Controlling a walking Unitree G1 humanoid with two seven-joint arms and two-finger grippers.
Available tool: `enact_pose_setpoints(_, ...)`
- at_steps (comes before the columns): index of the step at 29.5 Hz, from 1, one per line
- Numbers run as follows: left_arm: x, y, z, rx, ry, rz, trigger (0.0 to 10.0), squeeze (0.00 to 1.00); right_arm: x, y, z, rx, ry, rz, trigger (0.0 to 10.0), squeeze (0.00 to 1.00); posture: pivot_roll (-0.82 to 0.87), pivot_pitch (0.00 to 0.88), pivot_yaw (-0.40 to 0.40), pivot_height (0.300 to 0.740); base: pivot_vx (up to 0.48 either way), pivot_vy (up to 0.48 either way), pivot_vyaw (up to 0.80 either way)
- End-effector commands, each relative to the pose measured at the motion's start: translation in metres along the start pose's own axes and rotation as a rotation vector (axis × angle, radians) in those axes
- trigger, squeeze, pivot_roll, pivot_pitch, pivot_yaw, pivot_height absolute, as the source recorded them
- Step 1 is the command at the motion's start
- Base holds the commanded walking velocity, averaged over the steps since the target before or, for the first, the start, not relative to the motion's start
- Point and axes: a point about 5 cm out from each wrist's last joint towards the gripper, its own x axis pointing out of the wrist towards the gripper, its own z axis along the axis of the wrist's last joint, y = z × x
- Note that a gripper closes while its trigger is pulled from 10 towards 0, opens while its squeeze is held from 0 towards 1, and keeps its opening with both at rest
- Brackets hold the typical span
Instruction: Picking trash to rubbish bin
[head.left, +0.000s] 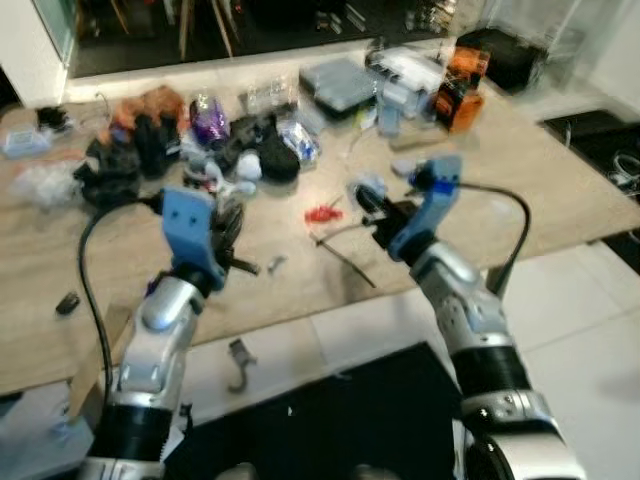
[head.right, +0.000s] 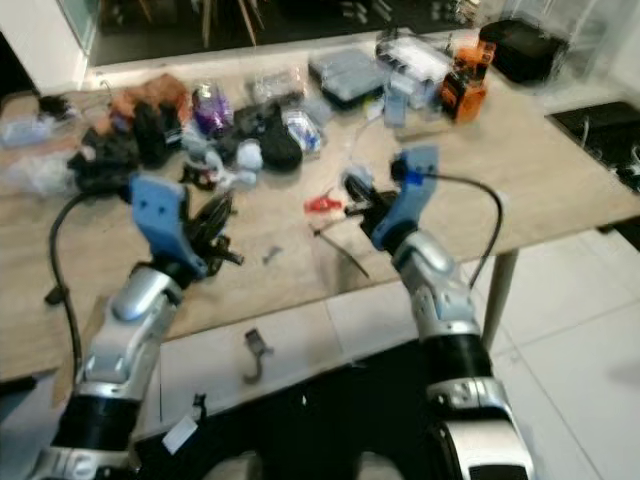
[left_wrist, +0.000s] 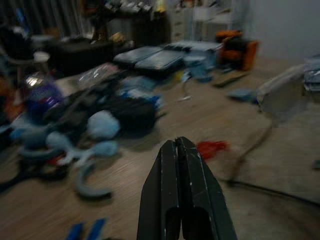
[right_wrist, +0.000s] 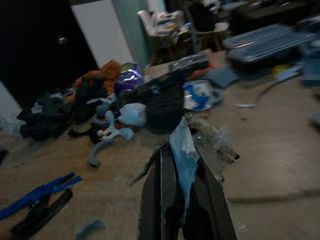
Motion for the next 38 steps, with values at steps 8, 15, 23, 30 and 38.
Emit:
enact_pose_setpoints(8,0.007,-0.012,-0.005,0.008,-0.011,-0.025,10.0,0.00,0.001,0.002,-0.003,0.028,-0.008,0.017,10.0,0.00,0.04,0.000,-0.034,0.740,0.000,0.000,0.00)
enact_pose_setpoints(15,0.011,-0.011,-0.011,-0.098,-0.041,-0.045,10.0,0.00,0.002,0.001,-0.007,0.077,0.003,0.026,10.0,0.00,0.06,0.000,-0.031,0.740,0.000,0.000,-0.57)
enact_pose_setpoints(23,0.007,-0.010,-0.016,-0.069,-0.048,-0.074,10.0,0.00,0.000,-0.002,-0.012,-0.014,0.029,0.037,10.0,0.00,0.06,0.000,-0.031,0.740,0.000,0.000,-0.80)
enact_pose_setpoints(30,0.008,-0.009,-0.017,-0.081,-0.056,-0.088,10.0,0.00,0.001,-0.004,-0.015,-0.017,0.042,0.041,10.0,0.00,0.06,0.000,-0.026,0.740,0.000,0.000,-0.80)
enact_pose_setpoints(38,0.010,-0.009,-0.017,-0.105,-0.078,-0.113,10.0,0.00,0.003,-0.003,-0.017,-0.008,0.057,0.070,10.0,0.00,0.05,0.000,-0.023,0.740,0.000,0.000,-0.80)
